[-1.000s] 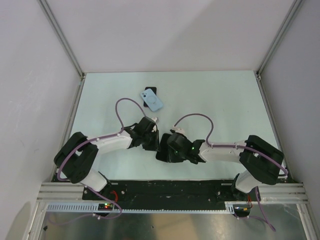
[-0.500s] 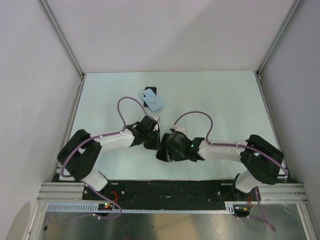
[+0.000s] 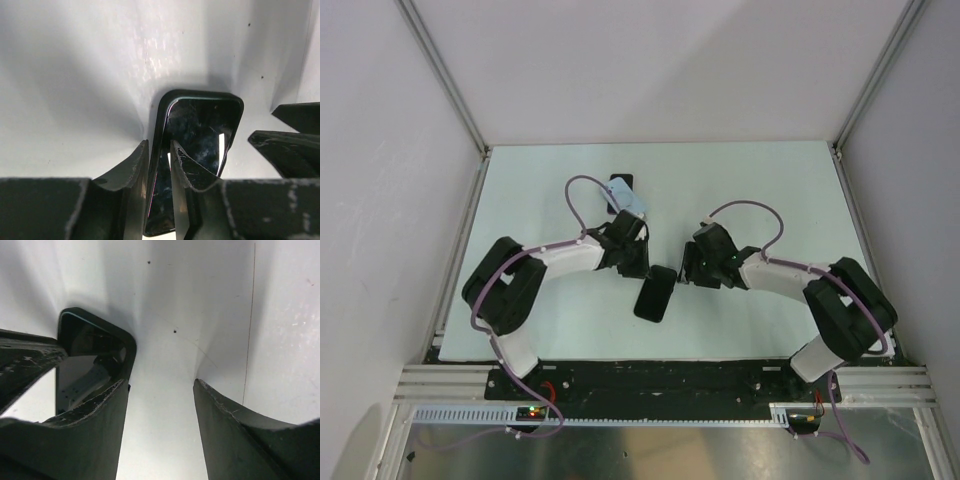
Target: Put the phone into the phone case
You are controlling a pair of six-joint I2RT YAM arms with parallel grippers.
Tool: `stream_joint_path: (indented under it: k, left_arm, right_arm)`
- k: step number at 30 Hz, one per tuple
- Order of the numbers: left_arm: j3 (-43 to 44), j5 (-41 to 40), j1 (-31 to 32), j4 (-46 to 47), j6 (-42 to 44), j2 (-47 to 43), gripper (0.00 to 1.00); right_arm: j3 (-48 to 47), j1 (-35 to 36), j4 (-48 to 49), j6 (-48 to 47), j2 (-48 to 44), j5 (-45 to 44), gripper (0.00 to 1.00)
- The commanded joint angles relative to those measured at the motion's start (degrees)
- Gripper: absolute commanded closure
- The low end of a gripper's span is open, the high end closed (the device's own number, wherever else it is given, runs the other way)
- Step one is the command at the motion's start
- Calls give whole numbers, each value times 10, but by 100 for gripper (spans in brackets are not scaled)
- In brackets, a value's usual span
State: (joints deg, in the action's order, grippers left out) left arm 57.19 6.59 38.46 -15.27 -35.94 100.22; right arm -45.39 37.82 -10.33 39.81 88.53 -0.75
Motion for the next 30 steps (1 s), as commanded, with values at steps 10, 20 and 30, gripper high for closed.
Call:
stream_joint_path:
  k: [10,20,30]
  left_arm:
    - [80,-46,-12,-42,27,60,73]
    - [89,-89,0,-83,46,70,76]
    - [88,-72,20,-92,46,71,78]
  right_arm:
    - [-43,-8,41,-19,82,32,42]
    - [-77,8,3,-42,101,16,43]
    - [-86,29,-11,-44,117,8,46]
